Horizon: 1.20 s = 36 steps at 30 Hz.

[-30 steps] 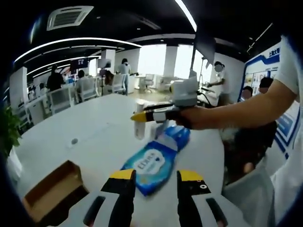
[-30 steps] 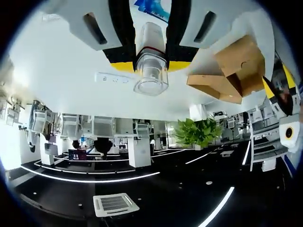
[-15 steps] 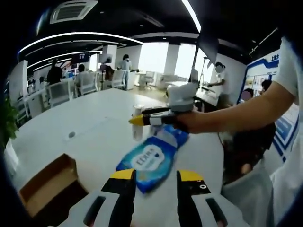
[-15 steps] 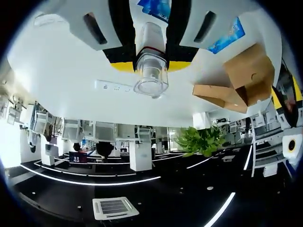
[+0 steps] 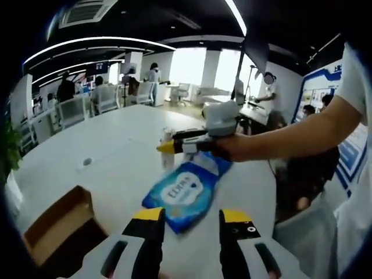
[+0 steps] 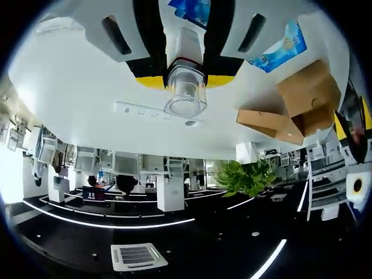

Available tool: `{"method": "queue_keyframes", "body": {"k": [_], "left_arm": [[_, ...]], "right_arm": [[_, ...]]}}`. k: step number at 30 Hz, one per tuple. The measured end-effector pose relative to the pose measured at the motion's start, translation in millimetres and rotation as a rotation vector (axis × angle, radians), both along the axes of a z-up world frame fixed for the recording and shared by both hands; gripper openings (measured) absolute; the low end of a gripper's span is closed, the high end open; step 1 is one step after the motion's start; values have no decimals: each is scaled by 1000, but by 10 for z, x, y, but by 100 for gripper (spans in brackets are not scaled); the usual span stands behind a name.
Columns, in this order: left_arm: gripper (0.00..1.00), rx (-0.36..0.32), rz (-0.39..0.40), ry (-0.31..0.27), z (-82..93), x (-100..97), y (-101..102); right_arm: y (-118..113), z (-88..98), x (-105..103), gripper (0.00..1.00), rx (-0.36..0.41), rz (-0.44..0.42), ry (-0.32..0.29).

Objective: Operate the shoe box by opening the lid, removing the specified soft item, and placing it in the target area until the item is outside and the box remains undamaged.

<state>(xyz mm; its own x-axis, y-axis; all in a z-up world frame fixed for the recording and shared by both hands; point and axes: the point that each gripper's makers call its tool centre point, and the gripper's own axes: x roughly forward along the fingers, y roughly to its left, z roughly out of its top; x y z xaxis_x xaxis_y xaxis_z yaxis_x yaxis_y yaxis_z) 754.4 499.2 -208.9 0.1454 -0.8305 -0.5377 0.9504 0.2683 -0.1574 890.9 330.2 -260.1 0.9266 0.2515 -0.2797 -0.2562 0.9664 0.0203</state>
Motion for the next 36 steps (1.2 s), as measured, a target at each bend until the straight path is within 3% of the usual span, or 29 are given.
{"method": "queue_keyframes", "body": {"k": [20, 36], "left_arm": [[39, 24, -2, 14, -108, -11, 31], [39, 27, 0, 20, -143, -4, 24]], "right_arm": [[-79, -142, 18, 21, -18, -36, -8], [-78, -133, 7, 22, -45, -41, -9]]}}
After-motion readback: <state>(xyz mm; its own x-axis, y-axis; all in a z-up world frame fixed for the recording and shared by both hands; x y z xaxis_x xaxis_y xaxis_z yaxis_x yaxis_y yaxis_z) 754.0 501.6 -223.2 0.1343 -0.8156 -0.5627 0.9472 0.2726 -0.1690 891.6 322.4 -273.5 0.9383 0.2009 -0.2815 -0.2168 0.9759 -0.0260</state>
